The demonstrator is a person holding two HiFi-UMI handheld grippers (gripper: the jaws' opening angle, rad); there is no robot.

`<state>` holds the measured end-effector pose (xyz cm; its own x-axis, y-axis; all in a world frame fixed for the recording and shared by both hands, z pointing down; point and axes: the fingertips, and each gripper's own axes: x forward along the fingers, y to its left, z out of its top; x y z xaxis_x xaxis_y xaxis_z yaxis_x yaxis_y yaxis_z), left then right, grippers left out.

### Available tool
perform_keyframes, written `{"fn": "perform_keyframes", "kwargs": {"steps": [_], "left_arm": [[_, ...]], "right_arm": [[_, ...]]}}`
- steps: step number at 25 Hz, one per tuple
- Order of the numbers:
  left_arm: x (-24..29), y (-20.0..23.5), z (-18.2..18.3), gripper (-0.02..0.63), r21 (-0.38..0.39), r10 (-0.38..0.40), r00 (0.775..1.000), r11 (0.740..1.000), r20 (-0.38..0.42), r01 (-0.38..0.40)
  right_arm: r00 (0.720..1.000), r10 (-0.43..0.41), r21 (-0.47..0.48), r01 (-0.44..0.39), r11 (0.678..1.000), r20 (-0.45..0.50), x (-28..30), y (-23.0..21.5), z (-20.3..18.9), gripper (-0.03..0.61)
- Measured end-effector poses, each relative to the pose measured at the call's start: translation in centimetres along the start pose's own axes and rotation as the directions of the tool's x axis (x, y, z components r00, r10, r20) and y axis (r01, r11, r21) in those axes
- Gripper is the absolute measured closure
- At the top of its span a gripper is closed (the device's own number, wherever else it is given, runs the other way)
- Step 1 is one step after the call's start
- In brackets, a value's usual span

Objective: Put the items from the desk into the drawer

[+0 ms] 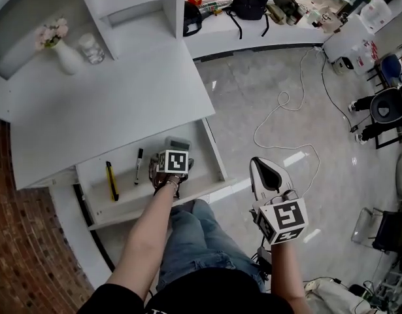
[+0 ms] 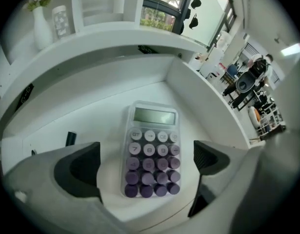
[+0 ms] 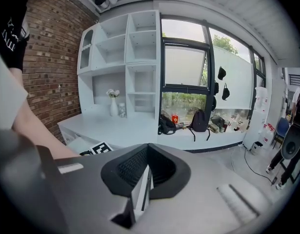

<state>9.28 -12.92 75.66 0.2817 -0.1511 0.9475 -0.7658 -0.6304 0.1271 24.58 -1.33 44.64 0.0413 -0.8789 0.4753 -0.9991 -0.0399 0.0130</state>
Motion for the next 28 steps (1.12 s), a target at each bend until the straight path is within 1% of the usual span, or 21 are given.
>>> {"fn": "perform_keyframes", "kwargs": {"steps": [2, 6, 9, 10, 13, 16, 20, 23, 28], "left_arm": [[-1.4, 0.6, 0.7, 0.008, -0.010, 0.006, 0.999, 1.000, 0.036, -0.006], [-4.8, 2.5, 0.5, 0.008, -0.051, 0.049, 0.996, 0.998, 0.077, -0.045], [-7.6, 3.4, 0.7, 0.008, -0.073, 0.042, 0.991, 0.997, 0.127, -0.033], [-8.6, 3.8, 0.9, 0.008, -0.086, 0.040, 0.988, 0.996, 0.149, -0.027], [-11.3, 5.4, 1.0, 0.008, -0.164, 0.052, 0.976, 0.986, 0.210, -0.018], [-14.6, 7.4, 1.2, 0.008, -0.218, 0.095, 0.958, 0.975, 0.269, -0.036], [-19.0, 10.2, 1.0, 0.008, -0.263, 0.166, 0.928, 0.962, 0.335, -0.078], [-21.5, 11.4, 0.4, 0.008, -0.282, 0.203, 0.900, 0.955, 0.385, -0.095], [-24.7, 13.0, -0.8, 0.008, -0.312, 0.237, 0.870, 0.944, 0.432, -0.102]], "right_arm": [[0.999, 0.030, -0.008, -0.030, 1.000, 0.011, 0.4, 0.6, 0.6, 0.572], [0.994, 0.100, -0.028, -0.099, 0.995, 0.032, 1.5, 1.8, 1.8, 0.572], [0.986, 0.155, -0.040, -0.153, 0.987, 0.056, 2.7, 3.1, 3.3, 0.572], [0.982, 0.177, -0.046, -0.174, 0.984, 0.066, 3.1, 3.6, 3.9, 0.572], [0.964, 0.249, -0.069, -0.243, 0.968, 0.093, 4.2, 5.4, 5.7, 0.572], [0.947, 0.302, -0.085, -0.293, 0.952, 0.112, 4.9, 6.9, 7.0, 0.572], [0.927, 0.349, -0.110, -0.336, 0.935, 0.134, 5.6, 8.8, 9.0, 0.572], [0.917, 0.370, -0.117, -0.356, 0.927, 0.145, 5.8, 9.8, 10.0, 0.572], [0.905, 0.388, -0.133, -0.369, 0.920, 0.173, 5.8, 11.2, 11.7, 0.572]]}}
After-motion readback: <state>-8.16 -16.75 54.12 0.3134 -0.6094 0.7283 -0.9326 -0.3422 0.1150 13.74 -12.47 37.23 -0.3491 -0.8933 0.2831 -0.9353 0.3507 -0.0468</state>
